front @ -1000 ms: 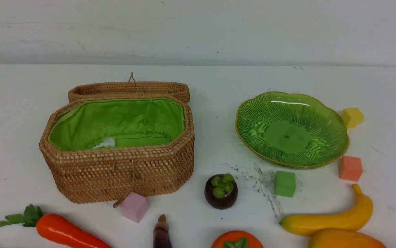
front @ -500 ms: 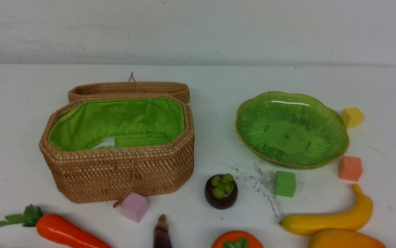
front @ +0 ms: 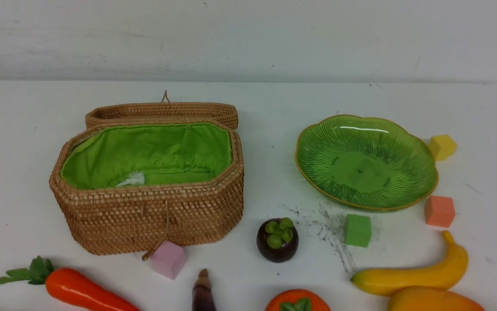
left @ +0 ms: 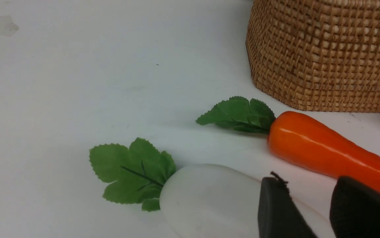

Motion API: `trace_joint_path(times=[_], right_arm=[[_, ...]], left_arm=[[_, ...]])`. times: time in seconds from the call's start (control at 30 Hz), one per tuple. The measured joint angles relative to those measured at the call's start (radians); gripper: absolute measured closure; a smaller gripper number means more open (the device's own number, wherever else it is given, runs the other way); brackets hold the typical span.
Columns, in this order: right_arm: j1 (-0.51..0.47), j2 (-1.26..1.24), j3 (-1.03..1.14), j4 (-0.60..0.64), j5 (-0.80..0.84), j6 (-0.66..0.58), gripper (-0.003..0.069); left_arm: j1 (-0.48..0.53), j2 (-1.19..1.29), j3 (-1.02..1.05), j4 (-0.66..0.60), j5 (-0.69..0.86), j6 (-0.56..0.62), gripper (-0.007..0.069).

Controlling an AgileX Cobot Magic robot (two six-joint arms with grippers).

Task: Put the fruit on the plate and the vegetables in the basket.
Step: Take a daikon with your left arm and place it on the basket on the left.

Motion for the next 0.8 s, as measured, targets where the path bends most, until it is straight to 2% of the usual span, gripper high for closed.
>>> trace_joint_path(times=[0.53, 0.8], right_arm=[[0.000, 0.000, 0.000, 0.000, 0.000, 0.000, 0.0416], [0.000, 0.000, 0.000, 0.000, 0.000, 0.000, 0.0416]], left_arm=[[0.000, 0.000, 0.000, 0.000, -0.004, 0.000, 0.0385], [0.000, 0.000, 0.000, -0.004, -0.175, 0.000, 0.0385]])
